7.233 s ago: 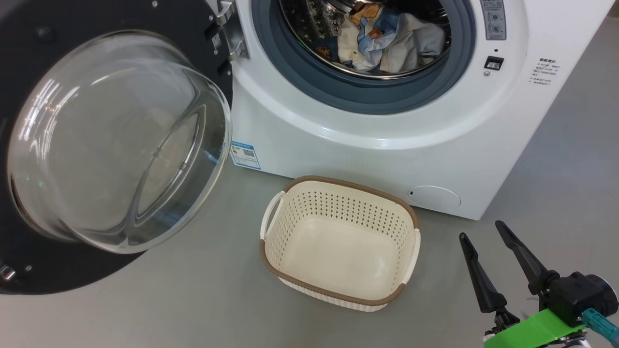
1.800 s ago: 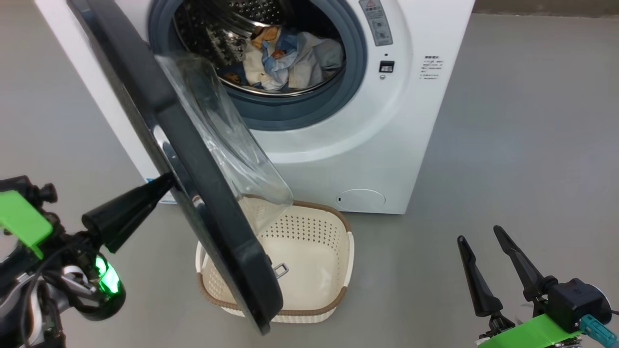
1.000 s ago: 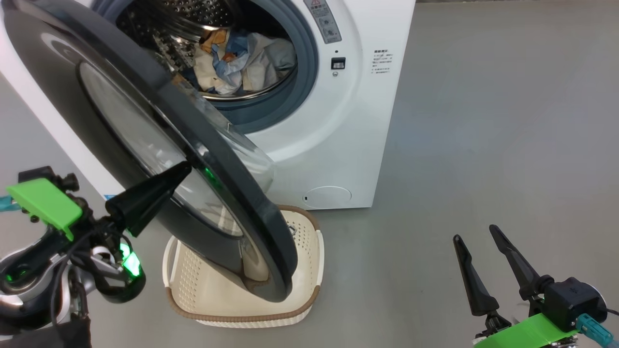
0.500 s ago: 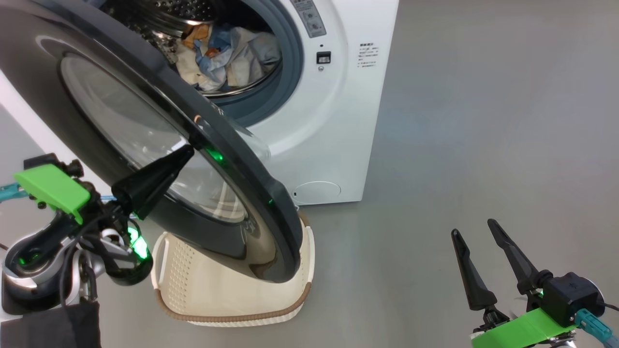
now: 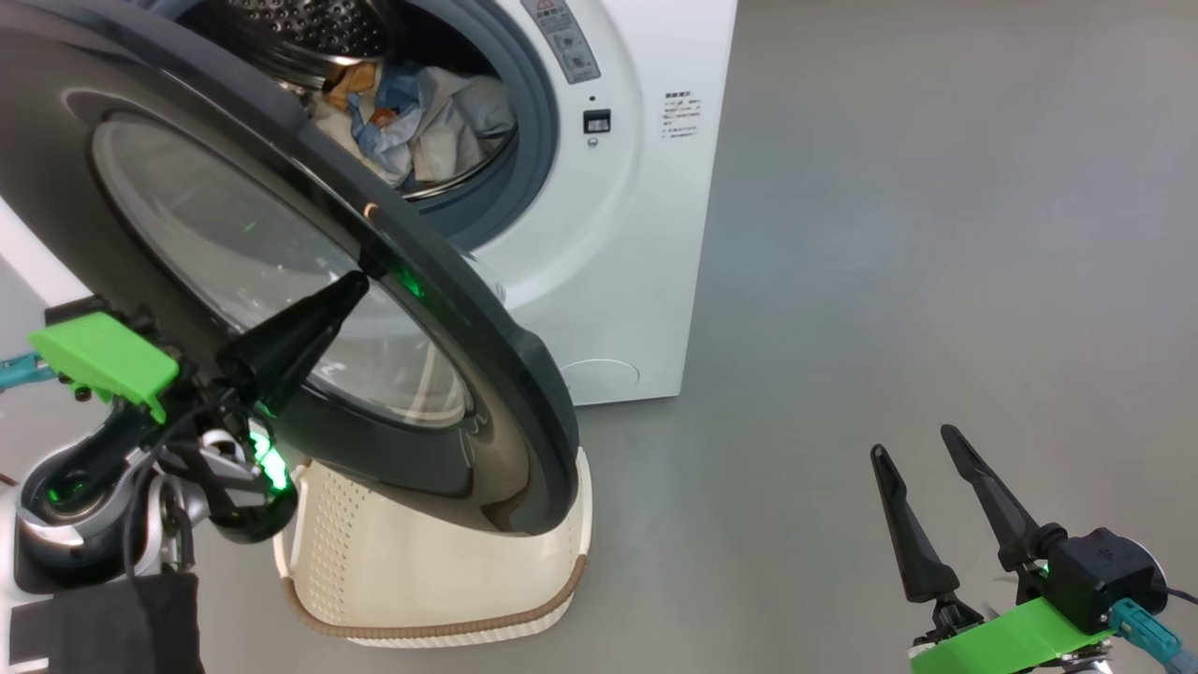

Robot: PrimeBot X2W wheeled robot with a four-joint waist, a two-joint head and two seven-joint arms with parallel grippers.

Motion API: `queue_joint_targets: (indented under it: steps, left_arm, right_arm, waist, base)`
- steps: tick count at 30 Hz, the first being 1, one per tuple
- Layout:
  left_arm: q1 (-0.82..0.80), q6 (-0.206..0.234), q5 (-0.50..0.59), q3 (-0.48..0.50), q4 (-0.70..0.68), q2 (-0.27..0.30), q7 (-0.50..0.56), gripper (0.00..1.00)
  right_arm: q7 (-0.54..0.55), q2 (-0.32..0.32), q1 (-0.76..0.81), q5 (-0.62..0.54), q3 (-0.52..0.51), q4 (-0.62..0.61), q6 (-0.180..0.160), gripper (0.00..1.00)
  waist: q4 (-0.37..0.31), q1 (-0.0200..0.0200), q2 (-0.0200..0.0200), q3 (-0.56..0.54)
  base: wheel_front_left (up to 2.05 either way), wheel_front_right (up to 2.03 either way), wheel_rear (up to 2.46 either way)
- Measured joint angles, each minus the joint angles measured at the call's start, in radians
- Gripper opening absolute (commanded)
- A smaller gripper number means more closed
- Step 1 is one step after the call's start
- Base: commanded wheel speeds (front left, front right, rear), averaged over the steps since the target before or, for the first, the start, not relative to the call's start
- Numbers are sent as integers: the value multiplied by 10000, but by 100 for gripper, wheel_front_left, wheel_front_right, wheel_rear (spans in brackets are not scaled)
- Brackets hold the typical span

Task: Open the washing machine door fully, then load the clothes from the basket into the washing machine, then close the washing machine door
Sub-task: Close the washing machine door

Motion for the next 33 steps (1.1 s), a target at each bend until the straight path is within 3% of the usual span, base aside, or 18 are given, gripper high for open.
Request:
queue_joint_targets:
  steps: [33]
  left_arm:
    - [-521, -629, 90, 13, 1187, -33, -754, 0]
  right_arm:
    - [0, -29, 1, 2, 69, 38, 0, 100]
  waist:
    - [-239, 0, 0, -184]
  base:
    - [0, 0, 0]
